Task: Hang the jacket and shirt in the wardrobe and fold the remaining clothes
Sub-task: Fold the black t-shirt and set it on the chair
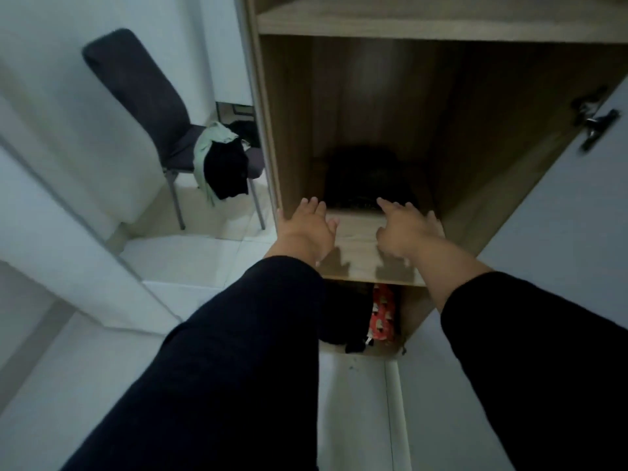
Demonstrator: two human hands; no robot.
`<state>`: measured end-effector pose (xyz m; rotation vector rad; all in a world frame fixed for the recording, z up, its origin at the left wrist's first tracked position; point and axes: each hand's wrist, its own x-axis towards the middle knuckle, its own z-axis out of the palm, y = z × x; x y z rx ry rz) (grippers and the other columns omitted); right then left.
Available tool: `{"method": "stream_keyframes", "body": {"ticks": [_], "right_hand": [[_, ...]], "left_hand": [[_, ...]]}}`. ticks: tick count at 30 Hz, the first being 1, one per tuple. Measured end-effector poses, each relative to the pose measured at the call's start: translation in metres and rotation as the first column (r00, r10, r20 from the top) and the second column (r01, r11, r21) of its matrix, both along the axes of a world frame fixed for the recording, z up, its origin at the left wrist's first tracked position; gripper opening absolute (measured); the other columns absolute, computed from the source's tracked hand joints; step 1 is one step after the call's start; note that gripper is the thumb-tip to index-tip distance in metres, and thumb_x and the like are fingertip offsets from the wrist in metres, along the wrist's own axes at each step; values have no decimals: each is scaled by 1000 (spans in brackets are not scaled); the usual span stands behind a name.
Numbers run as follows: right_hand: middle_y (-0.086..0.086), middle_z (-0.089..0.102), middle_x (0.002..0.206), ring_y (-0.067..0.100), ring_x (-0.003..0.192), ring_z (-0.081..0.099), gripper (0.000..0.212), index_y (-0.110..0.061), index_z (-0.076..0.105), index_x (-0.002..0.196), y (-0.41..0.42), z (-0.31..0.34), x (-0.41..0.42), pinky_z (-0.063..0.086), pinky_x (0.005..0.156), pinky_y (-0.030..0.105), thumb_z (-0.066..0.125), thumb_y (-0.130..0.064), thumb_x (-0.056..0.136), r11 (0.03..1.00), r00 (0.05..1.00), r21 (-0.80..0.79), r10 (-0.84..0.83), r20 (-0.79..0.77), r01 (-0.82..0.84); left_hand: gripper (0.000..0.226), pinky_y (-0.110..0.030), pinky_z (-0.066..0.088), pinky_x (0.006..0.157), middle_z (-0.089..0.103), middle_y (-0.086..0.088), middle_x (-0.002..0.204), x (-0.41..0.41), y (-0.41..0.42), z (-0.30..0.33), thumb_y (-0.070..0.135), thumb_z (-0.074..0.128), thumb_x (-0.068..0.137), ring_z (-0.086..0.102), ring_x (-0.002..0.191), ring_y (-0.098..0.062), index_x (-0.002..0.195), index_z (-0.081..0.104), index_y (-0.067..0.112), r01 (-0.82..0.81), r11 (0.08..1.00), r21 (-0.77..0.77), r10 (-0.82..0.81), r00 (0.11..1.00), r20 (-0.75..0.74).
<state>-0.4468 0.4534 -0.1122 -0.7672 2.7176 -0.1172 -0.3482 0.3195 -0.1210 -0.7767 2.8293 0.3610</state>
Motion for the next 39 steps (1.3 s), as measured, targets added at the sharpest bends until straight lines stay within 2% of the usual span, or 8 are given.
{"method": "stream_keyframes", "body": {"ticks": [4,8,14,19,26,29,34,39], "right_hand": [[1,31,155,23,144,22,51,-33,35,146,3,5,49,11,119,45,37,-21,97,992,991,-12,125,-38,-125],[-1,49,142,23,130,43,45,-36,52,132,1,7,107,31,111,39,40,-20,92,962,963,-48,267,-23,-268],[4,53,137,27,125,49,43,-34,57,128,-22,24,217,37,107,39,40,-18,92,852,858,-105,513,-30,-514],[3,56,134,27,123,51,41,-33,59,125,-57,30,320,40,105,39,39,-19,92,688,698,-148,716,-25,-711],[0,56,135,24,123,52,42,-34,61,123,-80,20,503,40,105,37,41,-17,90,439,449,-161,893,-30,-884],[2,57,134,25,123,52,40,-31,62,122,-84,12,579,42,101,33,41,-16,91,348,354,-181,935,0,-920],[5,59,131,27,119,55,38,-30,66,116,-81,-21,700,44,102,37,42,-15,90,215,203,-200,976,81,-956],[3,57,133,25,119,55,40,-29,65,118,-74,-66,790,44,101,34,40,-12,92,130,100,-199,983,152,-971]], "left_hand": [[54,-53,4,116,12,3,161,63,17,7,36,27,102,4,149,-16,152,18,18,-89,996,25,91,990,-107],[49,-52,4,117,18,3,159,148,31,5,27,35,101,1,149,-15,148,28,19,-231,972,51,235,968,-93],[44,-52,5,117,26,3,157,286,50,9,24,37,99,3,149,-13,143,38,21,-498,865,63,502,863,-54],[43,-49,15,116,28,0,156,394,65,25,23,38,98,16,147,-18,140,44,24,-680,732,35,681,729,-68],[43,-51,9,119,26,-2,156,563,87,18,17,38,96,14,147,-19,138,47,25,-870,486,87,874,482,-58],[43,-51,6,118,29,-3,154,639,100,8,17,37,95,21,145,-21,136,49,27,-921,369,124,930,366,-42],[43,-53,5,117,21,-5,159,762,126,-18,14,41,96,4,149,-18,137,47,25,-962,215,167,974,224,35],[45,-49,10,119,28,-2,154,849,147,-58,16,42,95,21,145,-21,138,46,27,-978,64,198,993,83,86]]}}
